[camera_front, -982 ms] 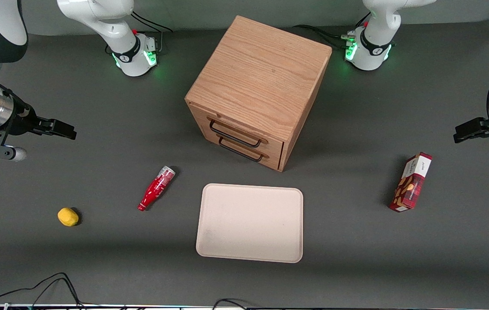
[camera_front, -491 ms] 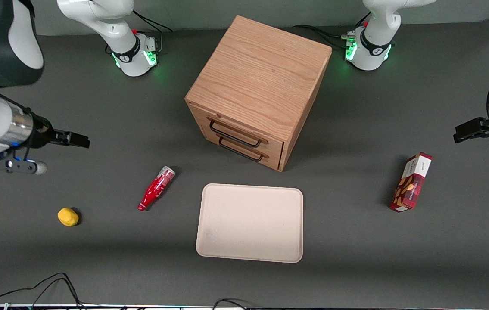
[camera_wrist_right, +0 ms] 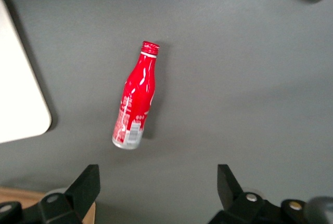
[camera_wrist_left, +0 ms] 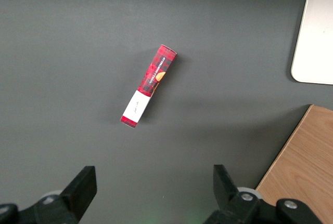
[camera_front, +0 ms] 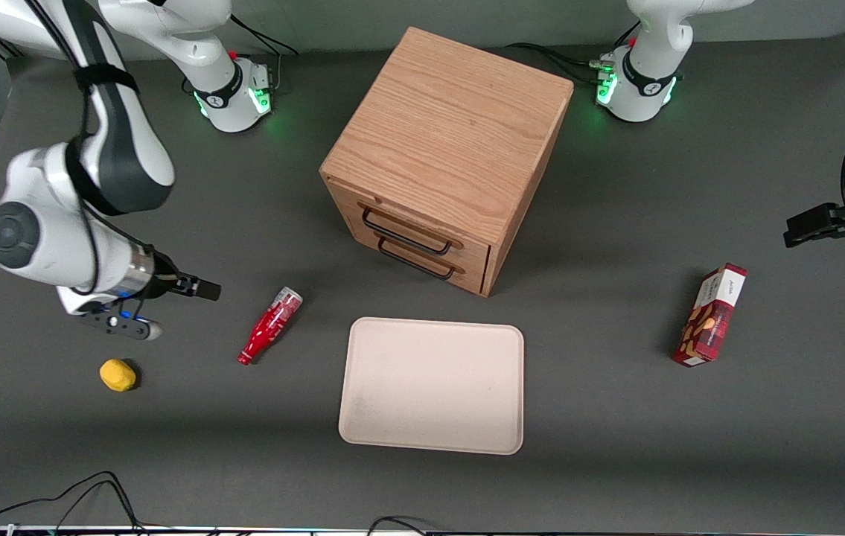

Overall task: Place coke bottle on tray
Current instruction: 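Move the open right gripper down over the red Coca-Cola bottle's neck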

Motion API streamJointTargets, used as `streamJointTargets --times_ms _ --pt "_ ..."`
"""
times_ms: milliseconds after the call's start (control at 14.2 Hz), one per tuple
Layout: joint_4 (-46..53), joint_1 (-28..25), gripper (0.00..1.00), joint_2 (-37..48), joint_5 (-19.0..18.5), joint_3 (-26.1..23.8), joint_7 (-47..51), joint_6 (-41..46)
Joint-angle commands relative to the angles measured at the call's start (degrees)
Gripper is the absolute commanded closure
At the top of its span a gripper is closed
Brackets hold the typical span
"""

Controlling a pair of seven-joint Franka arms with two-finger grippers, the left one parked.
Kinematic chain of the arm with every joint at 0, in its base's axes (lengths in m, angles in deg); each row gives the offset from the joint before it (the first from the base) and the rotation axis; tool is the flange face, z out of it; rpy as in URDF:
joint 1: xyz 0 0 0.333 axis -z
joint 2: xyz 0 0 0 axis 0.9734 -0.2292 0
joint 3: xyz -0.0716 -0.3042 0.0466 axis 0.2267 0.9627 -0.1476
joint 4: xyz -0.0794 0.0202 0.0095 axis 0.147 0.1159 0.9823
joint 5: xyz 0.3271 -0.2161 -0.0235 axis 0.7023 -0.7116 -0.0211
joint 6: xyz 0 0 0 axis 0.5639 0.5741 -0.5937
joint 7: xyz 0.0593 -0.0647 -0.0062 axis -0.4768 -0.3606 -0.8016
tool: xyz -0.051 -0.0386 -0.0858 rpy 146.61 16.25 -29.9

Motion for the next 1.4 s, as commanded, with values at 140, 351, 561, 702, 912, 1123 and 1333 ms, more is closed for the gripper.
streamJointTargets --times_ms 140,351,561,702,912,1123,1333 --pt "-8.8 -1.6 0.00 -4.0 -4.3 -2.1 11.8 -16.6" --pt "-8.8 -2.5 0.00 -10.3 -7.1 -2.1 18.5 -25.0" --pt "-8.5 -3.7 0.00 -15.3 -9.9 -2.0 23.3 -31.8" --pt "-8.5 -3.6 0.00 -17.1 -10.6 -1.9 24.3 -34.0" --pt "-8.5 -3.7 0.00 -18.0 -11.1 -1.6 25.6 -35.2" --pt "-8.5 -3.6 0.00 -18.1 -11.2 -1.5 25.6 -35.3" --pt "-8.6 -3.6 0.48 -18.1 -11.2 -1.4 25.6 -35.2"
